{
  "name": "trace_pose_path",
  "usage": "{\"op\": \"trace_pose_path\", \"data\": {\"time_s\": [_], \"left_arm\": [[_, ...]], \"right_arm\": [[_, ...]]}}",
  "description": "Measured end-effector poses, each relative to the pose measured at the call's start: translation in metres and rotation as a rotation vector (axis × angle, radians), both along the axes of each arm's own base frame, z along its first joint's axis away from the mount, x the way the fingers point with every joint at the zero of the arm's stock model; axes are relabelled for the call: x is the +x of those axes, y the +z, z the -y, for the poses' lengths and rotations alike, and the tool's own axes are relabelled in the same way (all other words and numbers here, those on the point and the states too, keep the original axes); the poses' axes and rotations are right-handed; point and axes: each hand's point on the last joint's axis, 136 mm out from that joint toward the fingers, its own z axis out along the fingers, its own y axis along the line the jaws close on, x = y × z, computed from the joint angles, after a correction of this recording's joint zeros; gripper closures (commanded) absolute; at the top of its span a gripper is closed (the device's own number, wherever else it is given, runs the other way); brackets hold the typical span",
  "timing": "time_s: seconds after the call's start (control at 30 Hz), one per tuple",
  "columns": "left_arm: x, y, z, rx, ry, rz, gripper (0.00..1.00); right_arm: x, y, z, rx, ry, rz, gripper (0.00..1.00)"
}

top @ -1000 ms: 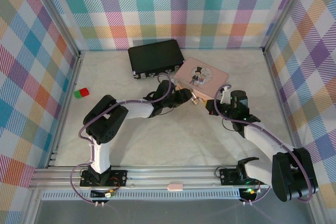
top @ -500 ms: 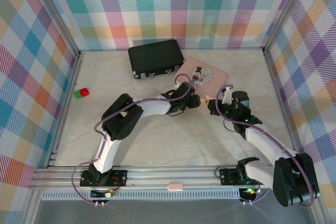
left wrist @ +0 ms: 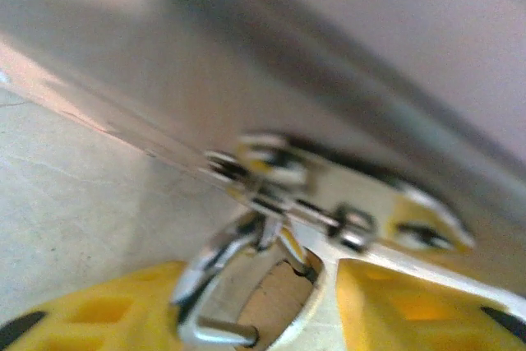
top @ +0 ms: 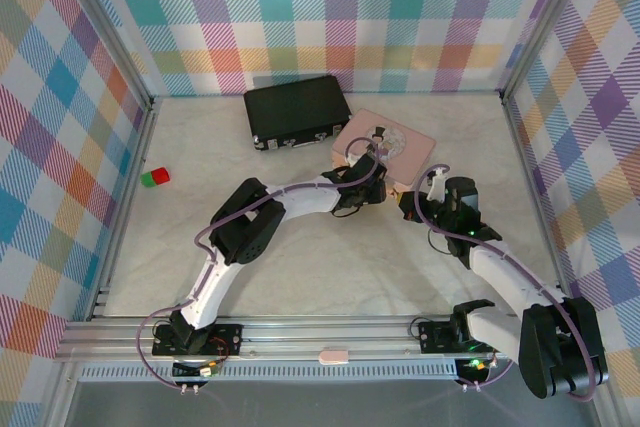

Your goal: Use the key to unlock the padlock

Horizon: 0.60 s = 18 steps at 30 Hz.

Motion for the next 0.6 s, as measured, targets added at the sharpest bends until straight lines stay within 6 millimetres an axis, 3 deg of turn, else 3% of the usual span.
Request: {"op": "trace_pose_path", "data": {"time_s": [0.4,0.5,0.6], "left_arm": [[0.006,-0.001,-0.001,-0.041,-0.007,0.051,0.9],[0.001,0.0,-0.003,-0.075,-0.022,0.044,0.99],[-0.007,0.002,-0.004,-0.13,-0.033,0.009,1.0]], "right_arm": [[0.003,0.003,0.002,0.024,-0.016,0.009,1.0],[0.001,0.0,0.002,0.031,-0.016,-0.002,1.0],[-0.002,-0.005,0.0,0.049,-0.015,-0.023,1.0]]}}
